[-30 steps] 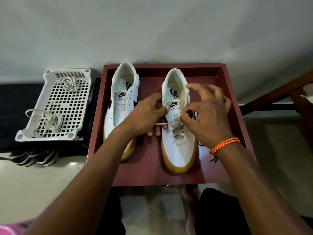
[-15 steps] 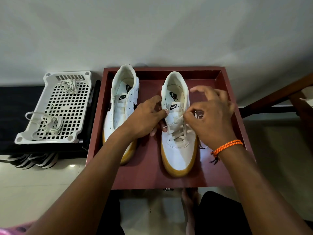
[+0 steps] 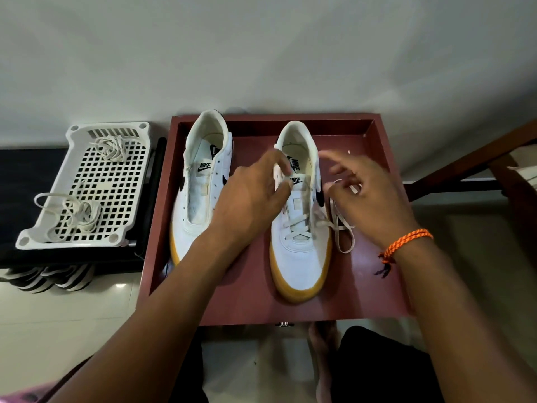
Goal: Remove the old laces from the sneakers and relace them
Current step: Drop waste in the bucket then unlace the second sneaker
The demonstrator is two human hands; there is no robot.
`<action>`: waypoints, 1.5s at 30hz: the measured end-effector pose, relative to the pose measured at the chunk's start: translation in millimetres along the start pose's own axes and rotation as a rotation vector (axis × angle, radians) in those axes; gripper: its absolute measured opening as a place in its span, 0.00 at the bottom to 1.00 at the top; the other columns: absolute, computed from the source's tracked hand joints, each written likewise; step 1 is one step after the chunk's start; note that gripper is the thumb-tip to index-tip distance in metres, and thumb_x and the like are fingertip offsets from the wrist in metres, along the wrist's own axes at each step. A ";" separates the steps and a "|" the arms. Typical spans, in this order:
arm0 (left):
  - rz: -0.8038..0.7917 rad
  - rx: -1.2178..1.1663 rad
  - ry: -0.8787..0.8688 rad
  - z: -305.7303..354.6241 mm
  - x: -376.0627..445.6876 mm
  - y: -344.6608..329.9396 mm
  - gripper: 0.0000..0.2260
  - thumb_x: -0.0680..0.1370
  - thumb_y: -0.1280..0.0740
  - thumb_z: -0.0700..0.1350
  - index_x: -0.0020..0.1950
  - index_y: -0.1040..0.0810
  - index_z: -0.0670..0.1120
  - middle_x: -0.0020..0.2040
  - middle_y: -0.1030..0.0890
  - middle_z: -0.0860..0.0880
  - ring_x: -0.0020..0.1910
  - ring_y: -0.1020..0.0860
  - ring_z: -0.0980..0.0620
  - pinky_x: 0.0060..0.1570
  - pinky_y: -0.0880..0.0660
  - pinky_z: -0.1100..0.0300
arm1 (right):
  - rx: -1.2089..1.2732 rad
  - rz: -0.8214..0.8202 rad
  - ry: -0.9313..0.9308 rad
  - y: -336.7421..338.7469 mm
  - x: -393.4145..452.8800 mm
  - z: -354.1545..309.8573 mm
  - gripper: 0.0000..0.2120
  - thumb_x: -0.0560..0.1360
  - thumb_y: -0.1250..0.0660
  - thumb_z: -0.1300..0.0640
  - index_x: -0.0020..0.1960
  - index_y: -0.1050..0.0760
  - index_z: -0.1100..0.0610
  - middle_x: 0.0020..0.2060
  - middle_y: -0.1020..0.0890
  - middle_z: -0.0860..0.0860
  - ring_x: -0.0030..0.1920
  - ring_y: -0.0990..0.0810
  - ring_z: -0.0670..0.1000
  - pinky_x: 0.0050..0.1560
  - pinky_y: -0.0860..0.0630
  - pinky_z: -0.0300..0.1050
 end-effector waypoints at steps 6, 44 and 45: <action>-0.330 0.094 0.078 3.2 -13.0 -32.6 0.10 0.80 0.34 0.54 0.52 0.13 0.56 0.42 0.14 0.52 0.42 0.16 0.49 0.45 0.18 0.47 | -0.086 -0.305 0.056 -34.0 -9.3 5.4 0.36 0.69 0.19 0.53 0.73 0.27 0.38 0.72 0.30 0.46 0.70 0.27 0.52 0.69 0.25 0.51; 0.329 -0.063 0.036 -4.2 0.3 6.7 0.06 0.78 0.32 0.41 0.46 0.16 0.46 0.70 0.26 0.48 0.65 0.25 0.47 0.61 0.24 0.50 | -0.116 -0.182 0.056 -29.3 -7.0 -2.2 0.33 0.64 0.14 0.52 0.63 0.25 0.49 0.63 0.26 0.42 0.62 0.25 0.50 0.61 0.24 0.48; 0.383 -0.059 0.081 -6.7 0.2 13.9 0.06 0.78 0.32 0.39 0.48 0.16 0.47 0.68 0.25 0.48 0.63 0.24 0.48 0.58 0.22 0.48 | -0.118 -0.186 0.056 -29.7 -7.1 -2.3 0.33 0.64 0.14 0.52 0.63 0.25 0.49 0.64 0.26 0.41 0.62 0.26 0.50 0.61 0.24 0.49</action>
Point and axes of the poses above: each hand's wrist, its own x-axis towards the middle knuckle, its own y-axis out of the back of the hand, z = x × y, the point moved 5 cm from there along x, towards the middle knuckle
